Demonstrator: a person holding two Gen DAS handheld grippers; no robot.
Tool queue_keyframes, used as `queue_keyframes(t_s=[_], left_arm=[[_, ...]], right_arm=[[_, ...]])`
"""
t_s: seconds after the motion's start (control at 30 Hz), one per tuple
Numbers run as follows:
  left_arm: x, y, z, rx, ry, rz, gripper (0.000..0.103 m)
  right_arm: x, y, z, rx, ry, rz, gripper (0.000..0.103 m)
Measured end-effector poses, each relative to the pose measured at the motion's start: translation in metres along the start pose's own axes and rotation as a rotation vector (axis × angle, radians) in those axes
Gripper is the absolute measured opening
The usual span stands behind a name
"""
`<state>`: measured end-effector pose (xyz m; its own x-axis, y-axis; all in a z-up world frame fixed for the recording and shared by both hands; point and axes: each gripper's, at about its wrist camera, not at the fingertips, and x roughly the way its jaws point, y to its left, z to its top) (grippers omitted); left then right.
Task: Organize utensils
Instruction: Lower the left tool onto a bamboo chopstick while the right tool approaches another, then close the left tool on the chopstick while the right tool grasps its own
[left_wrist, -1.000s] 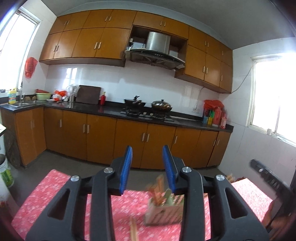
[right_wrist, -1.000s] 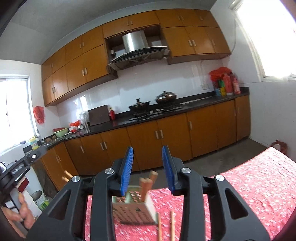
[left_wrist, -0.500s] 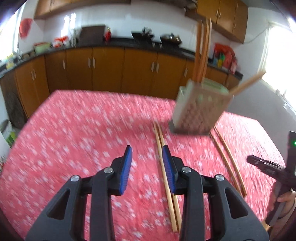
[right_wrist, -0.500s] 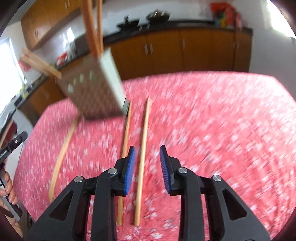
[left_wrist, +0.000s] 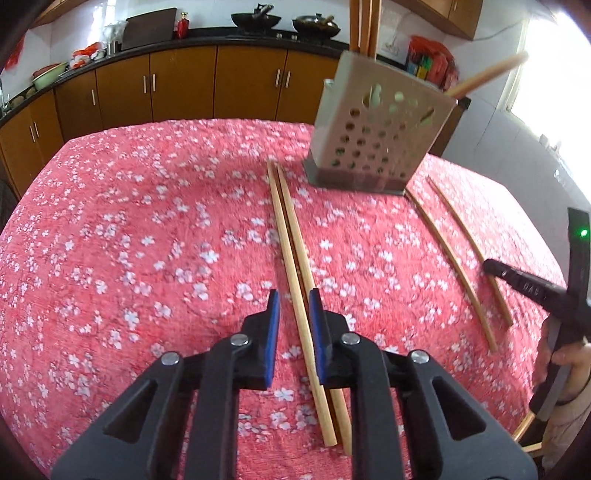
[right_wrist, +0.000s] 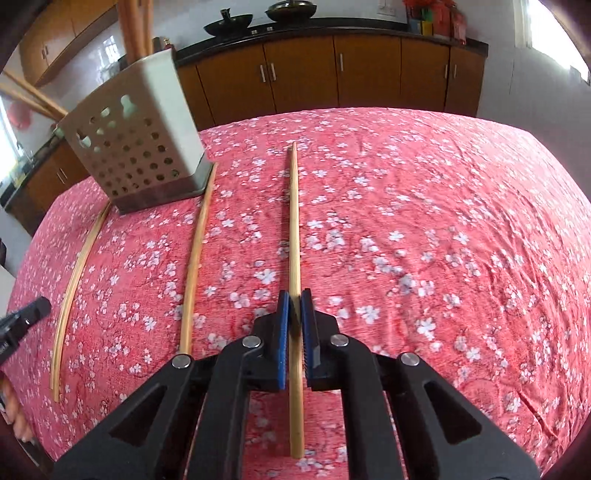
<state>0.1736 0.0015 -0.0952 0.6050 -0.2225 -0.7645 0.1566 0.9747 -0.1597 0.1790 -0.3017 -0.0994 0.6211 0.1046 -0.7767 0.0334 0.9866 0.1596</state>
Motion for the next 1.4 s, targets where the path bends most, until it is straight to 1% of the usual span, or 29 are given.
queue_keyframes(t_s=[0.2,0.3,0.37,0.43,0.47,0.53,0.67,0.8,0.9,1.07,1.2,1.4], left_arm=[[0.010,-0.003,-0.003,0.023,0.027,0.017,0.015],[0.015,-0.008,-0.003,0.040,0.037,0.038,0.015],[0.016,-0.011,-0.002,0.055,0.029,0.056,0.015],[0.018,-0.012,0.000,0.050,0.026,0.071,0.012],[0.019,-0.012,0.001,0.049,0.025,0.080,0.009],[0.021,-0.010,0.004,0.039,0.023,0.094,0.008],[0.023,0.008,0.013,0.010,0.020,0.137,0.008],[0.023,0.040,0.022,-0.044,0.014,0.198,0.008],[0.021,0.056,0.026,-0.064,0.007,0.222,0.008],[0.021,0.074,0.029,-0.093,-0.014,0.206,0.009],[0.020,0.074,0.028,-0.095,-0.018,0.195,0.011],[0.014,0.081,0.023,-0.116,-0.023,0.173,0.011]], right_arm=[[-0.002,0.000,-0.004,-0.007,-0.006,-0.002,0.008],[0.000,0.004,-0.004,-0.014,-0.002,0.003,0.008],[0.001,0.009,-0.005,-0.027,0.004,0.015,0.008],[0.001,0.013,-0.006,-0.036,0.006,0.025,0.008],[0.002,0.016,-0.007,-0.042,0.007,0.031,0.008],[0.002,0.021,-0.008,-0.058,0.002,0.029,0.008],[0.005,0.021,-0.004,-0.068,-0.004,0.009,0.008],[0.008,0.007,0.003,-0.031,-0.017,-0.027,0.008],[0.010,-0.003,0.008,-0.011,-0.019,-0.039,0.008],[0.011,-0.008,0.009,-0.003,-0.028,-0.036,0.008],[0.015,-0.003,0.010,-0.031,-0.040,-0.058,0.009],[0.016,0.000,0.007,-0.027,-0.041,-0.053,0.009]])
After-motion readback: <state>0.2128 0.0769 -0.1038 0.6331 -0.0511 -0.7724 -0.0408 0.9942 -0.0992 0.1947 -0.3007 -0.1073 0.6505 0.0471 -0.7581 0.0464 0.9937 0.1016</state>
